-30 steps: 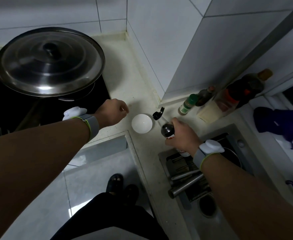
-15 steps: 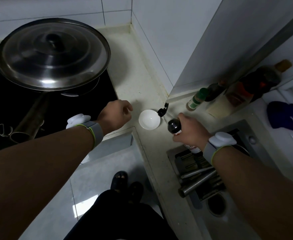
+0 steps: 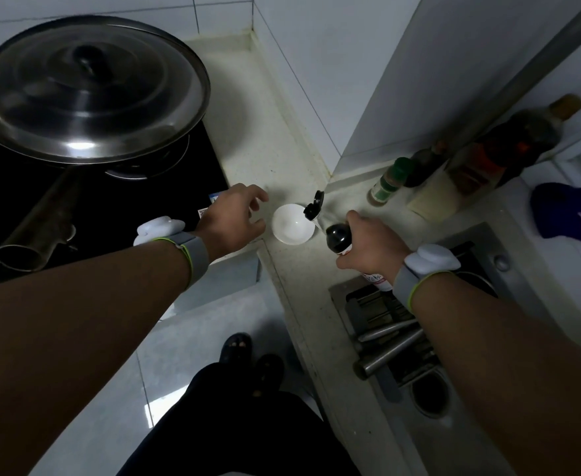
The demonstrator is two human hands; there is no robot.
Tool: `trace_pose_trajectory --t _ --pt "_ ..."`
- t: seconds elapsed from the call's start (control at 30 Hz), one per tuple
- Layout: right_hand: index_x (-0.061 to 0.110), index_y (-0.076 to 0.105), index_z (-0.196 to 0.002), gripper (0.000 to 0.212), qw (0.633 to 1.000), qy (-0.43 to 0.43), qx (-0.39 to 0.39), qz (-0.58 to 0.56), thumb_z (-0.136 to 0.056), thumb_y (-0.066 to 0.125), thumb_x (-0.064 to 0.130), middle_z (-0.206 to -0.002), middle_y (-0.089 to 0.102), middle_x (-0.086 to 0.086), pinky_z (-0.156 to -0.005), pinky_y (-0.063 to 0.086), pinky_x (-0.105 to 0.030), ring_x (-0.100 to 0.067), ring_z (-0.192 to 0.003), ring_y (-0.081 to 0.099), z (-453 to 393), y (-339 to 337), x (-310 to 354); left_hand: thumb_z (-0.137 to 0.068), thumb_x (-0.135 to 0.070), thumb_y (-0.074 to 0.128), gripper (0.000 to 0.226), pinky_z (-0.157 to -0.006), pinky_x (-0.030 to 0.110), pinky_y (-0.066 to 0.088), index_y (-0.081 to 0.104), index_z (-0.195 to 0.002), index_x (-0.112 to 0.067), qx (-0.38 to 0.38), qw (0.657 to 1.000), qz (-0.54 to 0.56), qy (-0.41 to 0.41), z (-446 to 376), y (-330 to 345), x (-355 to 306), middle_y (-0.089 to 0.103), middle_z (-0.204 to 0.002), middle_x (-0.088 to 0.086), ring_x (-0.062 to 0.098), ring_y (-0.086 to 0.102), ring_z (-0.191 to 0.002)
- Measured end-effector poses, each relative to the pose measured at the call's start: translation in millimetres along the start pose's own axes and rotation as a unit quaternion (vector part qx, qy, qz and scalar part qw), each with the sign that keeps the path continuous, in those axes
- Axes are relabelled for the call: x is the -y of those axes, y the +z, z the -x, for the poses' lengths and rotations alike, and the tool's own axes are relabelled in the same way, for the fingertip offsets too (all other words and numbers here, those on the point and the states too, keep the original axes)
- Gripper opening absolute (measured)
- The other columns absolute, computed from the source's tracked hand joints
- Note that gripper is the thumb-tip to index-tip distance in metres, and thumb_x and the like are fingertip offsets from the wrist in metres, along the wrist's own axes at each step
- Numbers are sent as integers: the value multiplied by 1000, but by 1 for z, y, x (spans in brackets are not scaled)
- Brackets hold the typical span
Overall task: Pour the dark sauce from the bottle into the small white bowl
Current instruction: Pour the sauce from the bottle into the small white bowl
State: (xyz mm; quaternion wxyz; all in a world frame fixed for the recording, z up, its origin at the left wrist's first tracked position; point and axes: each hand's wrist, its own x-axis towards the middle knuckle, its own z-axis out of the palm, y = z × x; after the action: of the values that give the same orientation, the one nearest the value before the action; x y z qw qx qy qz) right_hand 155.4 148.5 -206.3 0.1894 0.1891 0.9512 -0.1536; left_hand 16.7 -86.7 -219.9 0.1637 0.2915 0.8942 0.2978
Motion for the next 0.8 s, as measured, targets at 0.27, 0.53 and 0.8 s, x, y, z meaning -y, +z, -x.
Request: trace_pose_trajectory --t 0.27,0.53,0.8 --pt "17 40 -104 59 999 12 16 34 -72 88 33 -104 58 -7 -68 46 -33 -31 -89 61 -6 2 5 -85 -22 77 64 -95 36 53 51 -143 -20 23 1000 -8 0 2 9 5 58 -125 6 23 61 -107" --pt "17 40 -105 61 998 20 28 52 -73 89 33 -105 58 -8 -67 44 -33 -32 -91 62 -9 3 8 -86 -14 72 62 -100 40 53 51 -145 -16 29 999 -21 -12 1 7 10 58 -127 10 28 61 -113" --pt "16 43 -107 60 997 28 32 65 -73 88 33 -108 62 -11 -67 48 -34 -34 -95 66 -10 2 6 -86 -11 70 58 -100 40 52 53 -142 -16 30 999 -27 -23 3 8 17 59 -125 10 28 60 -113"
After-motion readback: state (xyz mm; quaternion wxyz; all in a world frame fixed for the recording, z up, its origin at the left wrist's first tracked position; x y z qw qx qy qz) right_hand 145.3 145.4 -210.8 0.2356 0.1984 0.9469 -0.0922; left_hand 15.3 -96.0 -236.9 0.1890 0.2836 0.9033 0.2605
